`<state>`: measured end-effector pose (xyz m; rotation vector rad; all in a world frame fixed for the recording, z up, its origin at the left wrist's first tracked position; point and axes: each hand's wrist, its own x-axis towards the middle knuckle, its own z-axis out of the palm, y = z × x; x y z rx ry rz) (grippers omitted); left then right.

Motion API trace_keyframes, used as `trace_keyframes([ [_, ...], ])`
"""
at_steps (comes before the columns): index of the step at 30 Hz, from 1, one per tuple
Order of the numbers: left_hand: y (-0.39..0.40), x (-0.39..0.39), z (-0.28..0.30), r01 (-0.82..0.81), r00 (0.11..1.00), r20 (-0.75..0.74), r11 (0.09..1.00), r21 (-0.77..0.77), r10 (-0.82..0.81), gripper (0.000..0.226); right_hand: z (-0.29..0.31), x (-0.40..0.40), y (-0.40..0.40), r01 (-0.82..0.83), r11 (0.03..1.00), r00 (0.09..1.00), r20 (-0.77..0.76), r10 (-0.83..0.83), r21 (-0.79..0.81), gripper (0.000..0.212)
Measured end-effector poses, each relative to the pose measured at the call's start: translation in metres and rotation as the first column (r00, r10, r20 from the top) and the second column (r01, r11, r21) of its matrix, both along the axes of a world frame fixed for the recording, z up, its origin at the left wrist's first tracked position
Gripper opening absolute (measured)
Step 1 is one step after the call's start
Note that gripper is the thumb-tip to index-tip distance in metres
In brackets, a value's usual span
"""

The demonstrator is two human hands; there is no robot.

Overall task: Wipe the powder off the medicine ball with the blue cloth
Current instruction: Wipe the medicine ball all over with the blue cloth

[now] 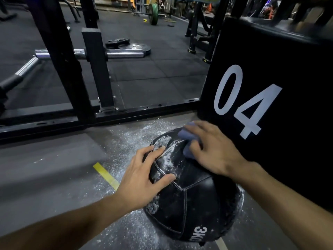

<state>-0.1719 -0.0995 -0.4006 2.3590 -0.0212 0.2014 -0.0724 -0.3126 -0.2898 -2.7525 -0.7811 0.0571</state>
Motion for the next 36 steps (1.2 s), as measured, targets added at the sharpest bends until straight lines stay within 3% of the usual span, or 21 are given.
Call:
trace_keyframes([
  [3,0.005,-0.004,0.005,0.004,0.999,0.039,0.997,0.076,-0.007,0.093,-0.012,-0.054,0.004,-0.236,0.959,0.953,0.155,0.26,-0.158,0.069],
  [5,0.011,-0.006,0.004,0.029,0.999,0.04,0.991,0.129,-0.035,0.102,-0.031,-0.083,0.002,-0.297,0.924,0.914,0.207,0.348,-0.242,0.068],
  [8,0.012,-0.008,-0.001,0.132,0.989,0.042,0.98,0.152,-0.14,0.116,-0.049,-0.101,-0.005,-0.318,0.908,0.887,0.254,0.387,-0.272,0.066],
  [12,-0.004,-0.005,-0.004,0.109,0.993,0.036,0.99,0.088,-0.113,0.11,-0.038,-0.079,-0.009,-0.203,0.95,0.917,0.295,0.27,-0.238,0.067],
  [15,-0.013,0.0,-0.003,0.074,0.997,0.022,0.995,0.07,-0.075,0.119,-0.013,-0.05,0.004,-0.06,0.985,0.98,0.177,0.088,-0.161,0.066],
  [17,-0.018,0.002,-0.002,0.068,0.998,0.006,0.994,0.083,-0.068,0.117,0.006,-0.018,0.011,0.042,0.994,0.999,-0.018,-0.044,-0.103,0.058],
  [20,-0.025,-0.001,0.0,0.093,0.996,-0.01,0.99,0.102,-0.092,0.114,0.012,0.048,0.009,0.221,0.975,0.919,-0.325,-0.221,-0.04,0.041],
  [24,-0.034,-0.003,0.0,0.104,0.994,0.009,0.988,0.115,-0.106,0.114,-0.004,0.093,-0.007,0.376,0.925,0.794,-0.493,-0.356,-0.062,0.037],
  [32,-0.035,0.001,0.007,0.11,0.993,-0.04,0.99,0.083,-0.107,0.127,0.018,0.012,0.029,0.013,0.985,0.985,-0.166,-0.041,-0.17,0.045],
  [36,-0.031,0.006,0.012,0.103,0.993,-0.057,0.995,0.015,-0.102,0.138,0.004,-0.05,0.015,-0.124,0.954,0.989,0.041,0.14,-0.272,0.071],
])
